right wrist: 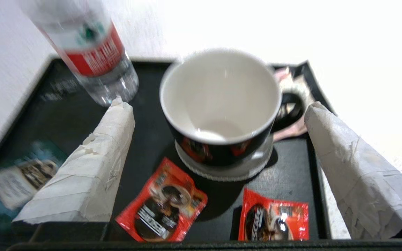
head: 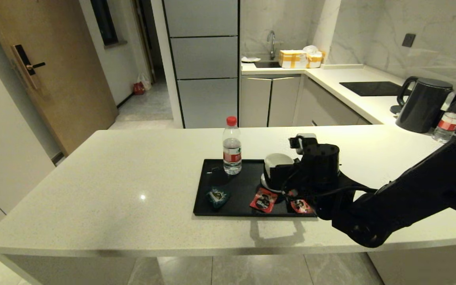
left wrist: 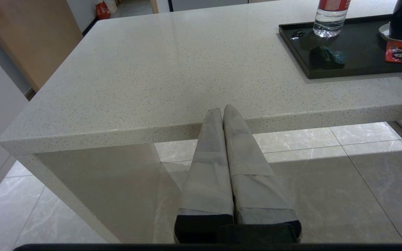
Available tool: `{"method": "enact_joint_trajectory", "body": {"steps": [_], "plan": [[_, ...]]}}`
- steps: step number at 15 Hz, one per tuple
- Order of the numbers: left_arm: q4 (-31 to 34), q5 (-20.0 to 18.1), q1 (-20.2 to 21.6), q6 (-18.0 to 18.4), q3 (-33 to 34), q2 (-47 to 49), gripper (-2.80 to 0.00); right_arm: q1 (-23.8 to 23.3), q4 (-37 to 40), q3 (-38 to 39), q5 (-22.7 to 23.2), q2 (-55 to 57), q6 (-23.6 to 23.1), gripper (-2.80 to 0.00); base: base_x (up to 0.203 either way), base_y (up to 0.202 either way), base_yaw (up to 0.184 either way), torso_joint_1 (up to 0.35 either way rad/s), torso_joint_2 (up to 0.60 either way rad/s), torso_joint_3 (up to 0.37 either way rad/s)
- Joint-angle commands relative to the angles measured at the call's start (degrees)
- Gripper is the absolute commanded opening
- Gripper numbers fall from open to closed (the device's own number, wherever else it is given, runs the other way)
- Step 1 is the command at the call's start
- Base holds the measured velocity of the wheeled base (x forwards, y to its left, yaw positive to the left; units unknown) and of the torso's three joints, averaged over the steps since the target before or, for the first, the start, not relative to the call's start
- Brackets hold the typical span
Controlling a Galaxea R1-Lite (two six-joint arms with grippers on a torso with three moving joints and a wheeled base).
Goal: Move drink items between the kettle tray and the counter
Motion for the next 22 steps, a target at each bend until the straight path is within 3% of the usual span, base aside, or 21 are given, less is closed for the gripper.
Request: {"method": "enact_joint_trajectory", "body": {"steps": [1, 4, 5, 9, 12, 17, 22], "plan": [[0.0, 0.0, 0.0, 0.0, 0.0, 0.0, -2.8, 0.0, -0.3, -0.1, -0.1, -2.2, 0.0, 0.0, 0.0, 0.0, 0.0, 0.0, 0.0, 0.0], [0.0, 0.0, 0.0, 0.0, 0.0, 0.0, -2.8, -0.1, -0.6, -0.8, -0.6, -3.7, 0.1, 0.0, 0.0, 0.0, 0.0, 0.0, 0.0, 0.0], [0.0, 0.0, 0.0, 0.0, 0.0, 0.0, -2.8, -0.4, -0.7, -1.1, -1.0, -4.2, 0.1, -2.8, 0.0, 0.0, 0.0, 0.0, 0.0, 0.0], [0.0, 0.0, 0.0, 0.0, 0.0, 0.0, -2.8, -4.2, 2.1, -2.4, -3.2, -14.5, -0.2, -2.8, 0.0, 0.0, 0.0, 0.0, 0.0, 0.0], [0.0, 0.0, 0.0, 0.0, 0.0, 0.0, -2.8, -11.7, 7.9, -2.8, -8.1, -20.6, -3.6, -2.8, 0.0, 0.0, 0.0, 0.0, 0.0, 0.0], [0.0, 0.0, 0.0, 0.0, 0.0, 0.0, -2.8, -19.5, 16.7, 6.4, -14.5, -41.0, -5.5, -2.8, 0.0, 0.0, 0.0, 0.0, 0.0, 0.0], [0.0, 0.0, 0.0, 0.0, 0.0, 0.0, -2.8, -26.2, 37.5, 14.2, -23.9, -74.5, -6.6, -2.8, 0.0, 0.0, 0.0, 0.0, 0.0, 0.0]]}}
